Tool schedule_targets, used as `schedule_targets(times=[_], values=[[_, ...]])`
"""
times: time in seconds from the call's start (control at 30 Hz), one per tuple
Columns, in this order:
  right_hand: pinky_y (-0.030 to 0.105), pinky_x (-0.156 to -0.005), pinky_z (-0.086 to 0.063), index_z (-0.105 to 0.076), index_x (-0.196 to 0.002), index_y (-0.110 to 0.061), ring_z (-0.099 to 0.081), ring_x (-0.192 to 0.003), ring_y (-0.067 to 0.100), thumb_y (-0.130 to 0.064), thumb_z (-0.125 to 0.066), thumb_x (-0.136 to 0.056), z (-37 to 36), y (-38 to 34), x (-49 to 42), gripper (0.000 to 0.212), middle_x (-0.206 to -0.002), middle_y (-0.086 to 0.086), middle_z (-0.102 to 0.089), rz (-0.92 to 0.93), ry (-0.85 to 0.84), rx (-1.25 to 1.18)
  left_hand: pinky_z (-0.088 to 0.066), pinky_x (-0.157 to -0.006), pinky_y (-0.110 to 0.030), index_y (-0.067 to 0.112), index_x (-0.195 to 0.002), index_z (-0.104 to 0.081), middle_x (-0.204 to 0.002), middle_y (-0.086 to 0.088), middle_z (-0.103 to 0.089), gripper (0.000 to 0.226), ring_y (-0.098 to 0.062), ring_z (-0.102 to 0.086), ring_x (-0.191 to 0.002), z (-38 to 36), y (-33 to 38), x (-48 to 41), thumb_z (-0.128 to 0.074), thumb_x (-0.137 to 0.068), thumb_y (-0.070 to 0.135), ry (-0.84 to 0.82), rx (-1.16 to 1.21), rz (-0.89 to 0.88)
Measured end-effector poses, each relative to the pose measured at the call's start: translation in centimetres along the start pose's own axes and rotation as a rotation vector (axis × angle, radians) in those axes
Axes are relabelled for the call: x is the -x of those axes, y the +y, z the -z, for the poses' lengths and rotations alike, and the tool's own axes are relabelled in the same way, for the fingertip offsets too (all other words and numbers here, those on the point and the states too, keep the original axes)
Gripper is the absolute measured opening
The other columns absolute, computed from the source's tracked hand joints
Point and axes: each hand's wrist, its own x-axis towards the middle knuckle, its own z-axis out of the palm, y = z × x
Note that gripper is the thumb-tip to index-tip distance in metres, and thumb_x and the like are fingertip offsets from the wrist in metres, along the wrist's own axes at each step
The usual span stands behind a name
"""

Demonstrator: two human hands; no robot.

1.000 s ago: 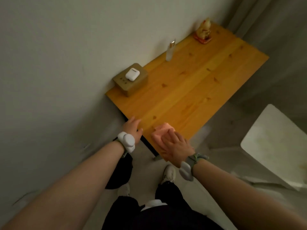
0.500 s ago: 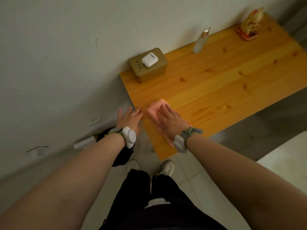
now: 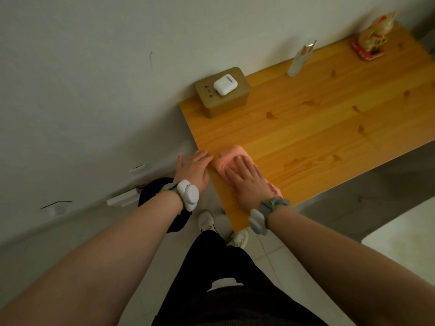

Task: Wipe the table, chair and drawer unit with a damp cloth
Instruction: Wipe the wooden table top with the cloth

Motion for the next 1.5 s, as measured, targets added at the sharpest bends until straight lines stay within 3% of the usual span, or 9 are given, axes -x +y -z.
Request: schedule_targets(times=[0.13,0.27,0.37,0.73,0.97,1.13,1.33,1.4,1.5], values=[[0.04,-0.115,0.003,-0.004,-0.149,-0.035,0.016,-0.144,0.023,-0.029,-0.043,-0.095,2.2,1.7,-4.3,0.067,-0.158,0.003,0.014,0.004,-0.045,0.044,-0.004,-0.113,-0.056,0.021,-0.141,-0.033,-0.154,0.0,-0.023,0.049,-0.02,-0.016,-0.143,-0.1,-0.5,-0.7,-0.039,-0.093,0.016,0.025,-0.004,0.028],[0.041,-0.116,-0.001,0.001,-0.149,-0.032,0.018,-0.144,0.021,-0.018,-0.068,-0.074,3.4,5.0,-3.7,0.103,-0.158,0.0,0.016,-0.267,0.009,-0.031,-0.004,-0.113,-0.056,0.022,-0.141,-0.03,-0.155,0.002,-0.022,0.05,-0.022,-0.012,-0.144,0.3,-1.5,-1.6,-0.038,-0.092,0.018,0.015,-0.046,0.018],[0.046,-0.119,-0.01,0.0,-0.149,-0.029,0.009,-0.146,0.025,-0.019,-0.056,-0.082,2.2,4.8,-1.2,0.088,-0.159,0.004,0.006,-0.409,0.154,-0.108,-0.002,-0.113,-0.055,0.023,-0.142,-0.027,-0.154,0.003,-0.022,0.052,-0.022,-0.009,-0.145,0.9,-2.1,-1.9,-0.038,-0.092,0.017,0.006,-0.03,0.037],[0.042,-0.116,-0.001,-0.013,-0.148,-0.036,0.012,-0.145,0.024,-0.03,-0.04,-0.096,2.6,-2.0,-10.1,0.06,-0.159,0.002,0.006,0.03,0.006,-0.007,-0.007,-0.116,-0.05,0.024,-0.147,-0.016,-0.138,0.001,-0.049,0.064,-0.019,-0.036,-0.133,4.4,-3.1,-3.5,-0.039,-0.089,0.006,0.055,0.257,0.149],[0.039,-0.114,0.005,0.001,-0.147,-0.04,0.019,-0.143,0.018,-0.028,-0.078,-0.06,4.5,4.6,-9.1,0.118,-0.154,-0.011,0.019,-0.137,-0.031,0.055,-0.022,-0.112,-0.049,0.016,-0.146,-0.021,-0.148,-0.007,-0.034,0.065,-0.026,-0.029,-0.138,5.7,-2.2,-5.2,-0.052,-0.09,0.019,0.132,0.248,0.104],[0.052,-0.116,-0.01,-0.002,-0.147,-0.044,0.015,-0.145,0.022,-0.024,-0.053,-0.084,4.0,5.0,-7.0,0.084,-0.159,-0.005,0.011,-0.383,0.095,-0.071,-0.024,-0.114,-0.044,0.014,-0.147,-0.019,-0.154,-0.011,-0.016,0.078,-0.028,-0.018,-0.142,7.0,-0.6,-7.1,-0.065,-0.084,0.025,0.197,0.376,0.129],[0.039,-0.113,0.007,-0.014,-0.148,-0.038,0.015,-0.144,0.022,-0.032,-0.033,-0.096,4.1,3.0,-8.0,0.055,-0.159,-0.001,0.006,0.138,-0.047,-0.001,-0.023,-0.114,-0.043,0.012,-0.145,-0.02,-0.153,-0.015,-0.016,0.09,-0.031,-0.017,-0.141,8.1,2.2,-10.6,-0.071,-0.076,0.036,0.31,0.28,0.121],[0.037,-0.113,0.007,-0.011,-0.148,-0.039,0.015,-0.144,0.019,-0.034,-0.042,-0.094,4.9,4.4,-8.7,0.062,-0.159,-0.003,0.009,0.115,-0.083,0.027,-0.022,-0.114,-0.043,0.012,-0.145,-0.019,-0.152,-0.015,-0.017,0.093,-0.031,-0.017,-0.141,8.2,2.4,-11.4,-0.072,-0.075,0.041,0.298,0.228,0.13],[0.04,-0.114,0.005,-0.002,-0.149,-0.037,0.018,-0.144,0.021,-0.03,-0.075,-0.071,6.4,8.0,-8.7,0.107,-0.157,-0.005,0.016,-0.018,-0.079,0.064,-0.022,-0.112,-0.042,0.011,-0.145,-0.019,-0.152,-0.014,-0.019,0.096,-0.031,-0.019,-0.139,8.1,2.9,-12.6,-0.073,-0.073,0.043,0.288,0.184,0.177]])
